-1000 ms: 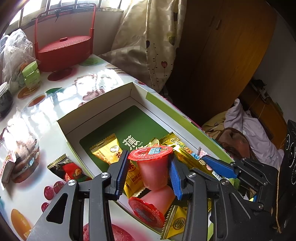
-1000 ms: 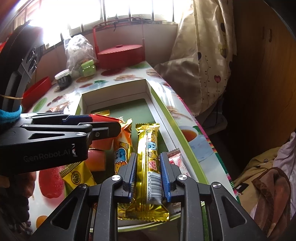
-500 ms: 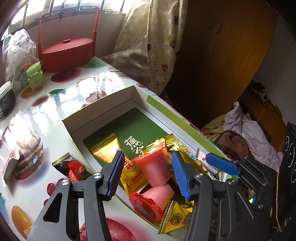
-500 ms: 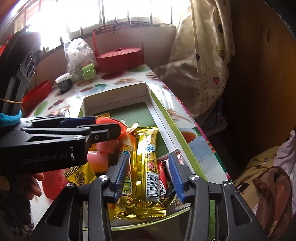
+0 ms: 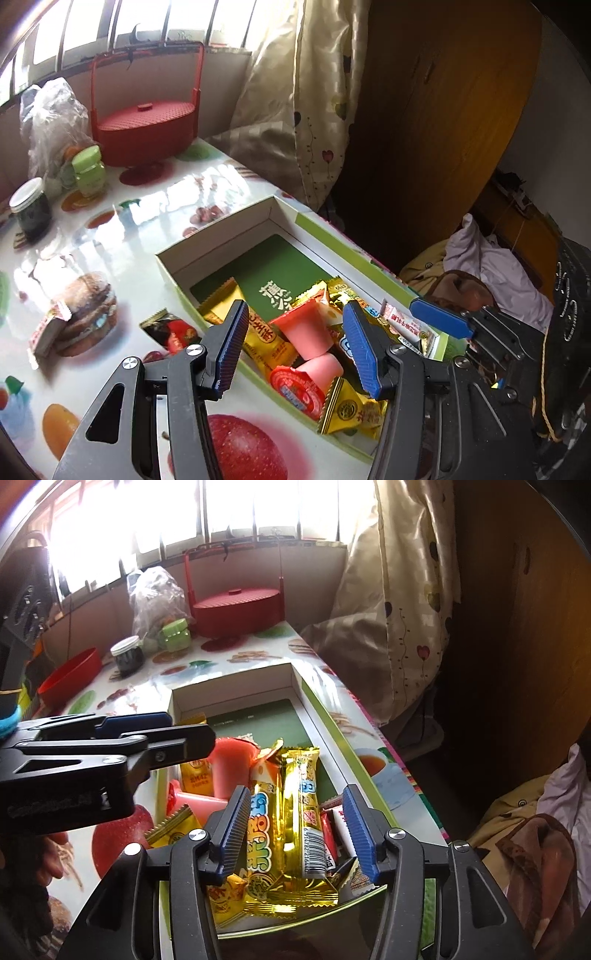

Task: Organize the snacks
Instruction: 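Lower both held snacks into the box and open both tools, then move both open tools back over the remaining candies on the table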

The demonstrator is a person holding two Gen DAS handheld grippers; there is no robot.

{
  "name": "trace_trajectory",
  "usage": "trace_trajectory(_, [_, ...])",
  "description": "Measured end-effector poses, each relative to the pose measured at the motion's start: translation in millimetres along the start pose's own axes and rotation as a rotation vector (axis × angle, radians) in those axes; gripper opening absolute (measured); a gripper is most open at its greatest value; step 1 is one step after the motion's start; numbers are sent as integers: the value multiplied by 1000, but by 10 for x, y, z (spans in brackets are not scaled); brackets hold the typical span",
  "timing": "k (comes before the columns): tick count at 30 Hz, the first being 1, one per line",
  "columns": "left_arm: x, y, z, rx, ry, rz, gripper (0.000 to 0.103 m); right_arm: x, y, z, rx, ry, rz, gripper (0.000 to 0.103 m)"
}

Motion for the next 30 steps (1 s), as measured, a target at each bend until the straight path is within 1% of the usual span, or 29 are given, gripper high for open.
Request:
trace_trajectory(5, [182, 45, 48, -27, 50, -45, 54, 25, 34, 60, -3, -1, -12, 52])
trace_trajectory(8, [286, 53, 90, -25, 62, -65, 54, 52, 62, 113, -7, 8, -23, 52])
trace_trajectory(14, [427, 37, 212, -24, 101, -81, 54, 87, 113, 251, -7, 38, -40, 52])
trace_trajectory(21, [573, 3, 417, 15, 128, -104, 54, 82, 143, 374, -3, 60, -45, 52])
trace_trajectory(25, [688, -36, 646, 60, 178, -111, 54, 71, 151, 461, -1, 80, -43, 52])
trace_trajectory(30, [822, -69, 947, 117, 238, -129, 54, 19, 159, 627, 12, 124, -35, 52])
Point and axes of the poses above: each gripper's, at about its wrist camera, not at the fingertips, and x roughly against the way its jaws point, z to its left, y to its top, the point moved 3 cm from there along -x, roughly the way its jaws point, and after that the axes turned 15 degrees about -z, right-handed, at the moved point
